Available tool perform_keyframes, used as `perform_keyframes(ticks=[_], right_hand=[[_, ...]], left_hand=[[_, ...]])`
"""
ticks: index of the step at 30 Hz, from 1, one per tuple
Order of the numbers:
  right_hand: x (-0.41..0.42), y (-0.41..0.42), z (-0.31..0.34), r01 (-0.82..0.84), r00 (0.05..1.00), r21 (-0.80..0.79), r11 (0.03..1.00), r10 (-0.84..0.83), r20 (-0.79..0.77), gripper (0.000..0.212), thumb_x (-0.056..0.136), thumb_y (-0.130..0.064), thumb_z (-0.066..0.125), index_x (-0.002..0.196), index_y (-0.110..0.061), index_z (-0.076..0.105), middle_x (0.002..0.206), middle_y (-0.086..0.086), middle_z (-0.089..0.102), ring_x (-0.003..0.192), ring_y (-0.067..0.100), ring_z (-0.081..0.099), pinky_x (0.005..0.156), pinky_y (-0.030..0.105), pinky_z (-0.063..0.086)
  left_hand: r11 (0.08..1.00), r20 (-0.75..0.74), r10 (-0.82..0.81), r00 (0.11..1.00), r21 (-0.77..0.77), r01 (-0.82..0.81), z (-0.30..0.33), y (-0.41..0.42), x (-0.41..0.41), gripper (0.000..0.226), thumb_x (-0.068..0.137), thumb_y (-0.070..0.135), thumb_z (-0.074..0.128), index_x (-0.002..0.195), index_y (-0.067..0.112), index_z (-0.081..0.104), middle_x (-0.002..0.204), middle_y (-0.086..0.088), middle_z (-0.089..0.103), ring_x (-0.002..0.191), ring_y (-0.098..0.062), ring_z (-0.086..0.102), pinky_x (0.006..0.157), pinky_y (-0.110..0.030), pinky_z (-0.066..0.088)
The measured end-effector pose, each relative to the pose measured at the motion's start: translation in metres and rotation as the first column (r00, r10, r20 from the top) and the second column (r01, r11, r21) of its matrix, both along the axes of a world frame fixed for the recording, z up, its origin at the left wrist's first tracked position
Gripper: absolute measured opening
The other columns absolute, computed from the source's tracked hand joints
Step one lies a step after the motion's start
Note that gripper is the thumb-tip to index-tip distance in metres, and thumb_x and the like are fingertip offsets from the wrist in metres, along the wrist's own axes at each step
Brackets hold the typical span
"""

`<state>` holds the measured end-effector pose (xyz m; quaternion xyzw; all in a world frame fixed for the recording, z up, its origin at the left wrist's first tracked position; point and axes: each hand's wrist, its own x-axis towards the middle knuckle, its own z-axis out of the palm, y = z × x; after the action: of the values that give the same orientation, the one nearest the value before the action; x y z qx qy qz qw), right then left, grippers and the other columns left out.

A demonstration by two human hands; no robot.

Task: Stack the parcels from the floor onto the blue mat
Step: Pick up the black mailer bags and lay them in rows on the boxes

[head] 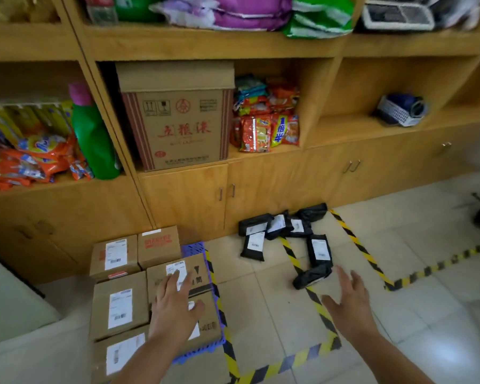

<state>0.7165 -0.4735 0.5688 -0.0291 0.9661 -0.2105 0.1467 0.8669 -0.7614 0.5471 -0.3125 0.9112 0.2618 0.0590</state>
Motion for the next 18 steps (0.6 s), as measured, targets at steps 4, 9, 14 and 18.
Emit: perform_keyframes(ticks=[4, 9, 14, 18], right_hand=[[-0.035, 0.063, 0.014, 0.034, 0.999, -0.020, 0.999, -0.034, 0.008, 0.076, 0.092, -0.031, 0.057, 0.151, -0.026, 0.009, 0.158, 0.009, 0.005, 0.145, 0.029, 0.006, 0.115, 0.042, 0.021], [-0.083, 0.138, 0.025, 0.016, 1.000, -0.011, 1.000, -0.016, -0.024, 0.076, 0.092, -0.030, 0.057, 0.151, -0.024, 0.009, 0.157, 0.009, 0.006, 0.144, 0.029, 0.010, 0.113, 0.040, 0.024], [-0.129, 0.186, 0.034, 0.013, 0.999, -0.019, 1.000, -0.014, -0.037, 0.074, 0.092, -0.030, 0.057, 0.151, -0.022, 0.012, 0.157, 0.010, 0.007, 0.144, 0.029, 0.009, 0.113, 0.039, 0.025], [-0.164, 0.209, 0.032, 0.005, 1.000, -0.024, 1.000, -0.006, -0.024, 0.074, 0.092, -0.031, 0.057, 0.151, -0.020, 0.013, 0.157, 0.010, 0.007, 0.144, 0.029, 0.010, 0.114, 0.039, 0.024]], left_hand=[[0.999, -0.026, -0.046, 0.999, 0.017, 0.047, 0.017, 0.059, -0.055, 0.070, 0.093, 0.043, 0.045, 0.151, 0.028, 0.010, 0.156, -0.001, 0.010, 0.144, -0.021, 0.001, 0.115, -0.034, 0.018], [0.995, -0.025, -0.096, 0.995, 0.030, 0.097, 0.023, 0.137, -0.124, 0.071, 0.093, 0.041, 0.045, 0.151, 0.028, 0.007, 0.158, -0.004, 0.005, 0.146, -0.024, -0.001, 0.117, -0.037, 0.015], [0.991, -0.069, -0.133, 0.989, 0.023, 0.134, 0.031, 0.199, -0.173, 0.071, 0.093, 0.041, 0.046, 0.151, 0.029, 0.007, 0.157, -0.003, 0.008, 0.145, -0.023, -0.001, 0.116, -0.035, 0.013], [0.986, -0.078, -0.162, 0.984, 0.029, 0.165, 0.030, 0.226, -0.207, 0.069, 0.092, 0.039, 0.047, 0.151, 0.030, 0.011, 0.157, -0.003, 0.010, 0.144, -0.020, 0.001, 0.115, -0.036, 0.017]])
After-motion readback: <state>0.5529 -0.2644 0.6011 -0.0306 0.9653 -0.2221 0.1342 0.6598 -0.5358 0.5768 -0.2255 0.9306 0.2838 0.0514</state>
